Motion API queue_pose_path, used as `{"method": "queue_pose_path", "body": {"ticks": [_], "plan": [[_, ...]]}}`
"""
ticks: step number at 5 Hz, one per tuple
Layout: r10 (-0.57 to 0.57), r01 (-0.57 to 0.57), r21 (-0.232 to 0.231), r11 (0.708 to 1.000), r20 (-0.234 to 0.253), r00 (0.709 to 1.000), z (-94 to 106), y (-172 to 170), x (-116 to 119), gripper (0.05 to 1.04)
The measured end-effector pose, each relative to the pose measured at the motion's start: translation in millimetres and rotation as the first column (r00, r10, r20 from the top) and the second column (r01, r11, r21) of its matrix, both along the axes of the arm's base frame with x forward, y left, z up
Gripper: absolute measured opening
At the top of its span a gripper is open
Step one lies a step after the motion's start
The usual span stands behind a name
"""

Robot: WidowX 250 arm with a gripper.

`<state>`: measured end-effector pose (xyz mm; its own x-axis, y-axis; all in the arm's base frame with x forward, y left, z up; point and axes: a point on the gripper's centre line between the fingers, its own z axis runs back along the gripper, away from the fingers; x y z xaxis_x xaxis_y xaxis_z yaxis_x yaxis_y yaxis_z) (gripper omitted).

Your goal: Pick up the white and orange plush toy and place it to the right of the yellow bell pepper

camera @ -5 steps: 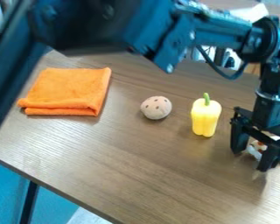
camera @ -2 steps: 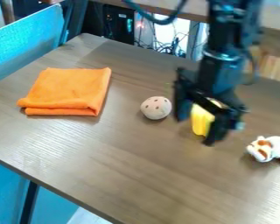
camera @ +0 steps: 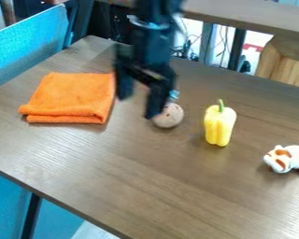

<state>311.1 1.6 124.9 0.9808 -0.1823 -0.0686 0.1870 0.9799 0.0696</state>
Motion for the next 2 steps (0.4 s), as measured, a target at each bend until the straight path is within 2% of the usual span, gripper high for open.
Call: {"method": "queue_pose_path", "body": {"ticks": [1,2], "plan": [[0.101,-0.101,-0.015,0.995,0.006,0.995,-0.2,49,-3,1.0],[0.155,-0.156,0.008,0.988,0.026,0.988,4.2,97,-8,1.0]]}}
